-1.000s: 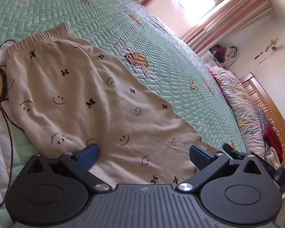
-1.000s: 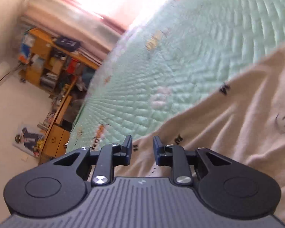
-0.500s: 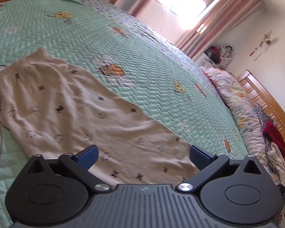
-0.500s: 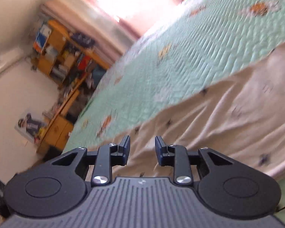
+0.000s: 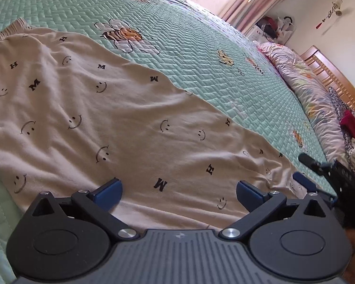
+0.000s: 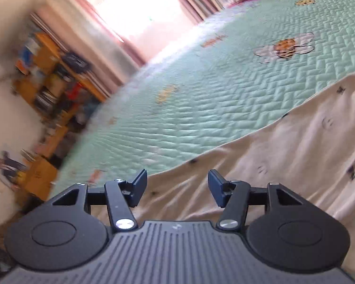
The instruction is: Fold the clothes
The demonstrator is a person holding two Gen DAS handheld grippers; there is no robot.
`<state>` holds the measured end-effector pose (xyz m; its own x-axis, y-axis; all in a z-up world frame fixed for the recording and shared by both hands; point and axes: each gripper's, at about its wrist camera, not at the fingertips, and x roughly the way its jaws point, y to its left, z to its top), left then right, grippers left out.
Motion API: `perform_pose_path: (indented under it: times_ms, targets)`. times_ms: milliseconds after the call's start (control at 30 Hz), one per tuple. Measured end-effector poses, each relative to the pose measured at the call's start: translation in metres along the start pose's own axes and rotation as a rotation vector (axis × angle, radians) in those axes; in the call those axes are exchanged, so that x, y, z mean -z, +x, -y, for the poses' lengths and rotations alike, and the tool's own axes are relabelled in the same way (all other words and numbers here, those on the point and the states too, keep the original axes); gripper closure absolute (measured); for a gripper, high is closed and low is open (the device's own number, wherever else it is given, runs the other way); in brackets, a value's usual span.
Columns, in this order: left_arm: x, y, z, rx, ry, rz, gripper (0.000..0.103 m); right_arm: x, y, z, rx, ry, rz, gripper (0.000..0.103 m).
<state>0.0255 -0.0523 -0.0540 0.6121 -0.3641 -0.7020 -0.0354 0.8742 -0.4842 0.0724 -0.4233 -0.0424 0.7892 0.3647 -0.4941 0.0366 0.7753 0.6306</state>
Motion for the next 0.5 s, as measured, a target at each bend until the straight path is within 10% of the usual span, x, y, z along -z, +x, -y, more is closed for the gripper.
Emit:
perform_pose_path:
  times_ms: [100,233,367,500]
  targets:
    - [0.002,-0.001,0.0,-0.002,0.006,0.0,0.001,-0.008,0.025,0.02,-0.029,0.05,-0.051,0.047]
    - [-0.003,0.0,-0.002,0.01,-0.012,-0.002,0.001,-0.012,0.035,0.04,-0.007,0.123,-0.069,0.076]
    - [-0.003,-0.002,-0.004,0.021,-0.016,-0.005,0.001,-0.016,-0.001,0.052,-0.107,0.202,0.049,0.074]
    - [-0.001,-0.002,-0.004,0.02,-0.01,-0.003,0.001,-0.029,-0.015,0.08,-0.012,0.239,0.1,0.074]
